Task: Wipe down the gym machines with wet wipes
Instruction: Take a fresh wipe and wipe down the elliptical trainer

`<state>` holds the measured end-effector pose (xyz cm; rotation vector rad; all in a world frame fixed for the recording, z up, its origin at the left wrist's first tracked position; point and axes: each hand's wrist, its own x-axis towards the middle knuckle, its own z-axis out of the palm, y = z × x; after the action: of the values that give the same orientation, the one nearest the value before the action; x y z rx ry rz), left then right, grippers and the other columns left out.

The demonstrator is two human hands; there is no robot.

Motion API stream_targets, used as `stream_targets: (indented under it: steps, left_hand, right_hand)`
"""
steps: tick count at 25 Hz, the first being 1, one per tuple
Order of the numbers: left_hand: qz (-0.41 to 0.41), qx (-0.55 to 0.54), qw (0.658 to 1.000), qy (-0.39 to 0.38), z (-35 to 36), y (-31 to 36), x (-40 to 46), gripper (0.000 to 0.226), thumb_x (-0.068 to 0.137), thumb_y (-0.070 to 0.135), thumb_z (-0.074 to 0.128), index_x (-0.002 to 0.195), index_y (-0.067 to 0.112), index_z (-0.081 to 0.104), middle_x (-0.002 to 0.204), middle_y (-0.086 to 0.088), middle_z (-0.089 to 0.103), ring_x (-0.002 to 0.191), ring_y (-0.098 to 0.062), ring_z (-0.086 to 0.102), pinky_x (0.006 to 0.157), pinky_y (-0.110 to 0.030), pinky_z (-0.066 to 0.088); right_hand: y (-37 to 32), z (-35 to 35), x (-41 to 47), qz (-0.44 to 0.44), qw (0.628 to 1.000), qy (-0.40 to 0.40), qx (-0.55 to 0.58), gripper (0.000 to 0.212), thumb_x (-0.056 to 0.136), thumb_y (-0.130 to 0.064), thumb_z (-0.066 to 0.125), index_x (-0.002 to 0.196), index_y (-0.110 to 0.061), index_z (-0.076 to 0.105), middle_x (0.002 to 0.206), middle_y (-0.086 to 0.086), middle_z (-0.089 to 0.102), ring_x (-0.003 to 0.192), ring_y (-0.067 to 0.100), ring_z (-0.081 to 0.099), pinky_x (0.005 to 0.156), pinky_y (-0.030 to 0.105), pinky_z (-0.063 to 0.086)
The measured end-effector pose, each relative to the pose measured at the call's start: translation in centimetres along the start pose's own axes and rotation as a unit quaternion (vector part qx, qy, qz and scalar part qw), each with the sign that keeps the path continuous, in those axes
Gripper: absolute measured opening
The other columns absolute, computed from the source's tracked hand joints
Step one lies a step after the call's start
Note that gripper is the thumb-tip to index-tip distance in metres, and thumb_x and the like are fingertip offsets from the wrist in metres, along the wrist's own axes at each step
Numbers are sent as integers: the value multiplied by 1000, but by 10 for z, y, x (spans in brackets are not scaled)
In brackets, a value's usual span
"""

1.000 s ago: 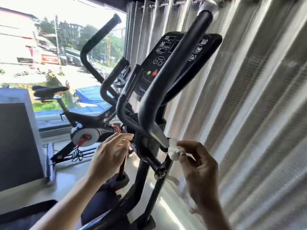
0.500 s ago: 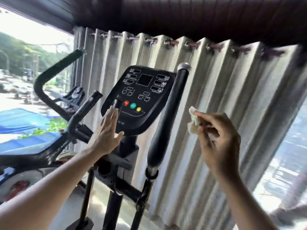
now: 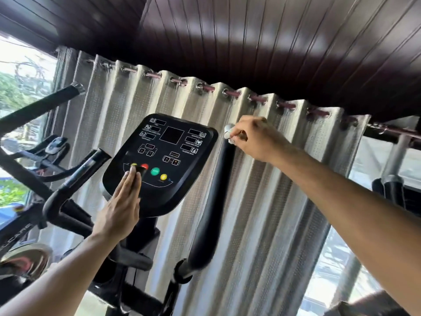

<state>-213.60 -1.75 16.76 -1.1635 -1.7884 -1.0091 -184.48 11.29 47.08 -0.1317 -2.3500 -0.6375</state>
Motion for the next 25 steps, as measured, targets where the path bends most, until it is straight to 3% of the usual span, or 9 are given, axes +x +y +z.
stream_targets:
  steps: [4, 9, 11, 14, 17, 20, 22, 25]
  left_hand:
    - [19, -18, 999, 27, 3, -1, 1, 73, 94, -7, 56, 159, -5, 23, 171, -17, 16, 156, -35, 24, 124, -45, 29]
    - [26, -18, 998, 52, 4, 1, 0, 63, 95, -3, 48, 156, -8, 29, 168, -21, 22, 154, -38, 28, 127, -37, 19]
    - [37, -18, 997, 64, 2, 1, 4, 62, 94, 3, 43, 154, -10, 32, 166, -24, 26, 152, -40, 31, 128, -35, 17]
    - [32, -23, 997, 68, 3, 2, 3, 64, 94, -7, 52, 154, -10, 32, 165, -25, 27, 152, -40, 31, 126, -42, 23]
    - [5, -15, 998, 56, 3, 4, 4, 74, 87, -13, 64, 154, -9, 32, 166, -23, 26, 152, -40, 30, 124, -46, 27]
    - [20, -3, 998, 64, 1, 3, 3, 60, 97, -1, 50, 154, -10, 31, 166, -23, 26, 152, -40, 31, 128, -34, 16]
    - [22, -7, 998, 63, 1, 3, 0, 60, 99, 11, 37, 156, -7, 30, 168, -20, 23, 154, -36, 29, 128, -32, 14]
    - [17, -13, 998, 62, 4, 0, 1, 61, 100, 15, 32, 158, -4, 27, 170, -16, 19, 156, -32, 24, 127, -32, 16]
  right_hand:
    - [-10, 7, -3, 10, 999, 35, 17, 31, 98, -7, 65, 129, -1, 66, 116, 14, 65, 99, 19, 62, 93, 34, 57]
    - [-32, 26, -6, 68, 996, 61, 11, 24, 105, -8, 50, 114, 2, 70, 115, 15, 57, 110, 25, 52, 96, 36, 53]
    - [-35, 16, -9, -2, 1000, -16, -8, 24, 103, -8, 53, 114, 1, 72, 115, 14, 61, 108, 21, 51, 96, 31, 50]
    - [-24, -6, -25, -118, 989, -92, 8, 21, 96, -5, 64, 115, -1, 74, 109, 8, 65, 102, 18, 56, 94, 26, 49]
    - [-3, -1, -17, -107, 993, -50, -29, 20, 94, -5, 68, 113, -3, 75, 110, 8, 68, 108, 28, 66, 93, 36, 59]
    - [-14, 7, 10, -66, 996, -38, -44, 24, 94, -14, 58, 104, 0, 74, 100, 13, 70, 96, 27, 62, 79, 43, 61]
    - [-29, 7, -1, -137, 987, -70, -40, 25, 93, -16, 54, 96, -3, 74, 91, 10, 70, 88, 19, 57, 76, 38, 58]
    - [-33, -2, -40, -240, 967, -87, 7, 13, 93, -1, 65, 102, -4, 74, 102, 6, 70, 97, 16, 59, 96, 24, 51]
